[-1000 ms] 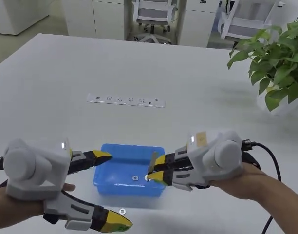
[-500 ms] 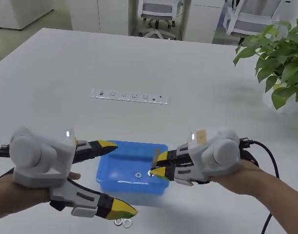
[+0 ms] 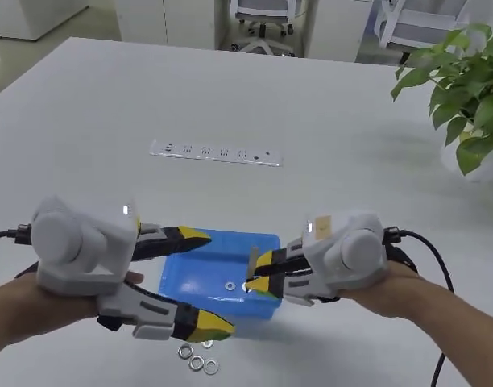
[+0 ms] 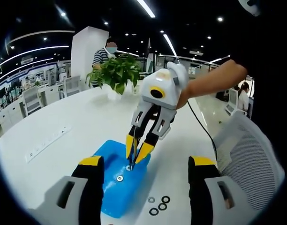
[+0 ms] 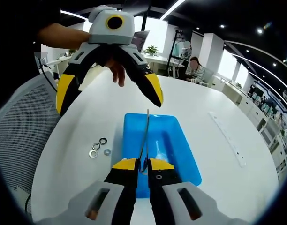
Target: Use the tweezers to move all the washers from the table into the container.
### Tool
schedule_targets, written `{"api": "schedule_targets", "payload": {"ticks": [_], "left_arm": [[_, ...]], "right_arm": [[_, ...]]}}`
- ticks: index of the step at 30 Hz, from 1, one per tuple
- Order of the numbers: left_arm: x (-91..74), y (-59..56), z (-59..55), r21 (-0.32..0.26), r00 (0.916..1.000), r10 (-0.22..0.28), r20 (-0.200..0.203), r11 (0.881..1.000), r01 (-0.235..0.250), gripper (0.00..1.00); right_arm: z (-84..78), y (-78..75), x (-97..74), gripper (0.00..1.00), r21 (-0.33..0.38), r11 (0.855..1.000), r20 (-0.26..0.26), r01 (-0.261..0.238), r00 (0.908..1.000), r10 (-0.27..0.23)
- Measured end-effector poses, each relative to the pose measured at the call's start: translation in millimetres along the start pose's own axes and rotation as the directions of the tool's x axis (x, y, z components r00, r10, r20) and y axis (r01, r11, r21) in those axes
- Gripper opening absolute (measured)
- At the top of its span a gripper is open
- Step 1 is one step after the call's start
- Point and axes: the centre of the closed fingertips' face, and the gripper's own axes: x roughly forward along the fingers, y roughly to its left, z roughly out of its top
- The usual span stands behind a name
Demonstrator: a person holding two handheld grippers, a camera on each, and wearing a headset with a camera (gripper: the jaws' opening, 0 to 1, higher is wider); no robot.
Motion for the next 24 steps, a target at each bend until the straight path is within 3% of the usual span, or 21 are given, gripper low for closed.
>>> {"api": "schedule_targets", "payload": {"ticks": [5, 15, 24], "left_arm": [[6.1, -2.6, 4.4, 0.022, 0.9997, -0.026, -0.001, 0.999, 0.026, 0.68], [21.2, 1.5, 10.2, 0.072, 0.9983, -0.057, -0.013, 0.996, 0.057, 0.31], [31.3, 13.5, 8.8, 0.102, 0.9987, -0.04, -0.032, 0.994, 0.043, 0.22]], "right_arm": [[-2.8, 0.7, 2.6, 0.09, 0.003, 1.0, -0.001, -0.005, 1.0, 0.005], [-9.8, -0.7, 7.8, 0.09, 0.003, 1.0, -0.004, -0.019, 0.9998, 0.019], [-12.2, -1.4, 12.1, 0.09, -0.008, 0.999, -0.003, -0.035, 0.9994, 0.035]]}}
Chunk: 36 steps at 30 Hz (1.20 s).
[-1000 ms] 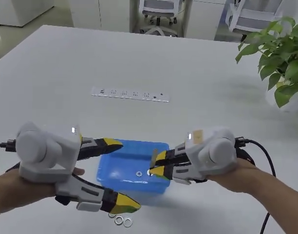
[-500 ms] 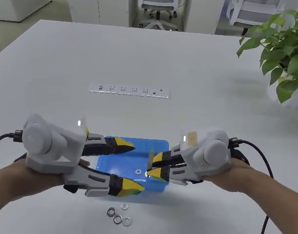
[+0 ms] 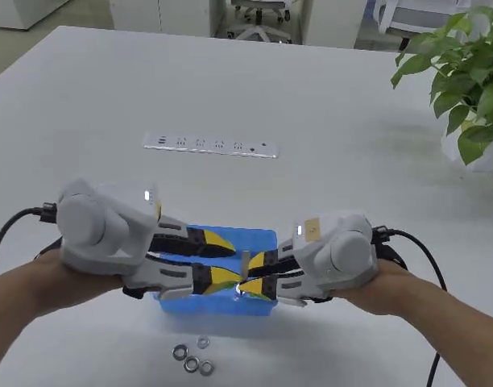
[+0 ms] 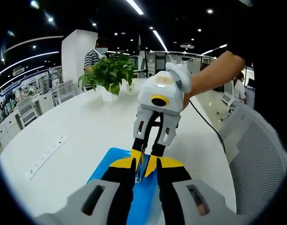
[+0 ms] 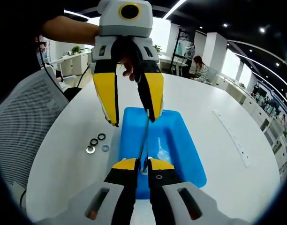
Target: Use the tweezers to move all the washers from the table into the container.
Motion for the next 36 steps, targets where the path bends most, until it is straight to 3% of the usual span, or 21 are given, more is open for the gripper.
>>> {"api": "schedule_targets", "payload": {"ticks": [13, 36], "left_arm": [[10.7, 9.3, -6.9, 0.027, 0.9993, -0.029, -0.024, 0.999, 0.029, 0.09], [11.7, 17.5, -11.2, 0.054, 0.9983, -0.038, -0.044, 0.998, 0.04, 0.06]], "right_arm": [[-3.2, -1.2, 4.6, 0.09, -0.006, 1.0, -0.001, -0.016, 0.9999, 0.016], [-2.0, -4.4, 7.4, 0.11, -0.022, 1.0, -0.015, -0.018, 0.9997, 0.018]]}}
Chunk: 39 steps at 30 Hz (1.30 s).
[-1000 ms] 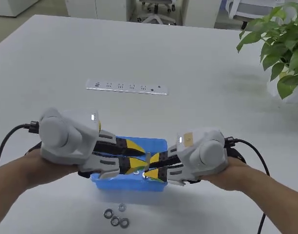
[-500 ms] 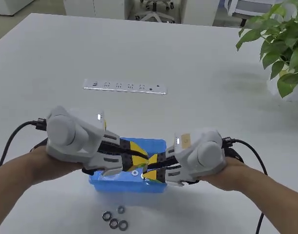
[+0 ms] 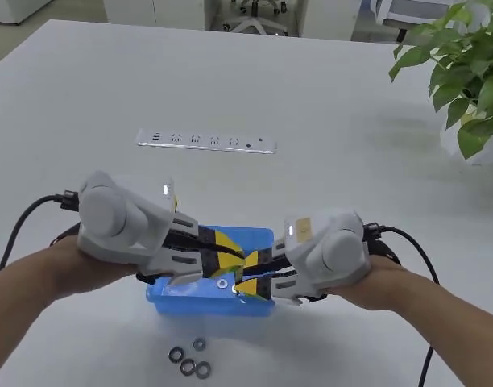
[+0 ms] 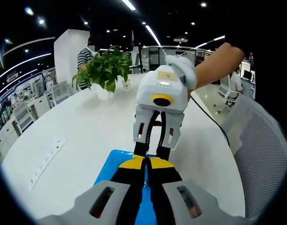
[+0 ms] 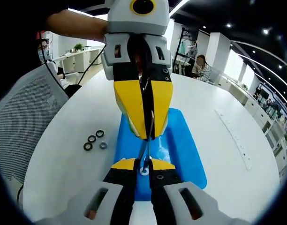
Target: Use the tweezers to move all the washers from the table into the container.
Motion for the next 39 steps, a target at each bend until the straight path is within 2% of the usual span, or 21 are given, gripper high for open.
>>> {"api": "schedule_targets", "payload": {"ticks": [11, 16, 26, 39], "left_arm": [[-4.2, 0.4, 3.3, -0.002, 1.0, 0.006, 0.001, 1.0, -0.006, 0.05], [-5.7, -1.6, 8.6, -0.008, 1.0, 0.01, 0.001, 1.0, -0.01, 0.05], [-13.7, -0.4, 17.6, -0.005, 0.9995, 0.03, 0.01, 1.0, -0.03, 0.05], [-28.4, -8.7, 31.1, 0.005, 0.9989, 0.046, 0.01, 0.999, -0.046, 0.05]], "right_arm": [[4.2, 1.2, -2.5, 0.11, 0.001, 1.0, 0.006, 0.007, 1.0, -0.007], [6.4, 1.9, -4.8, 0.12, 0.011, 1.0, 0.011, 0.013, 0.9999, -0.013], [13.9, 2.1, -14.1, 0.22, 0.052, 0.998, 0.022, 0.045, 0.9987, -0.047], [16.8, 7.9, -38.0, 0.35, 0.095, 0.99, 0.03, 0.103, 0.9939, -0.106]]}}
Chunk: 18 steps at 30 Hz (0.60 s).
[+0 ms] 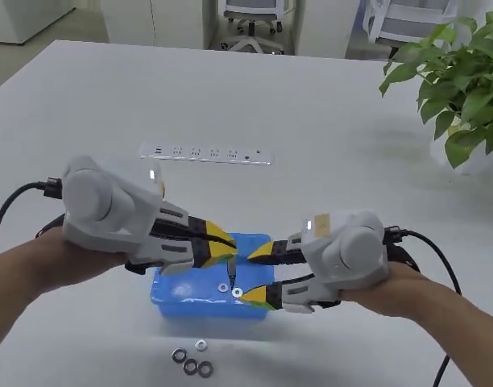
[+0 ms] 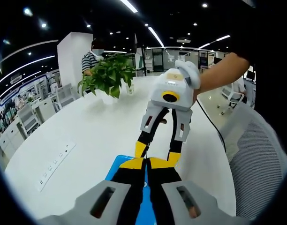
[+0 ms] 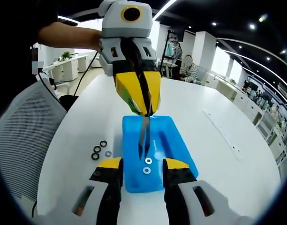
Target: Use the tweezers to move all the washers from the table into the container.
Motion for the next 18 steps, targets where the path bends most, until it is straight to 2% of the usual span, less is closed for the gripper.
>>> {"api": "schedule_targets", "payload": {"ticks": [9, 18], "left_arm": [[-8.2, -10.1, 4.7, 0.002, 1.0, 0.004, -0.005, 1.0, -0.004, 0.05], [-15.1, -22.4, 7.3, 0.002, 1.0, 0.009, 0.001, 1.0, -0.009, 0.05]], "right_arm": [[-3.5, 4.3, -19.9, 0.52, 0.038, 0.998, -0.004, 0.051, 0.9987, -0.051], [-9.6, 14.6, -28.4, 0.71, 0.081, 0.993, -0.017, 0.082, 0.9966, -0.08]]}}
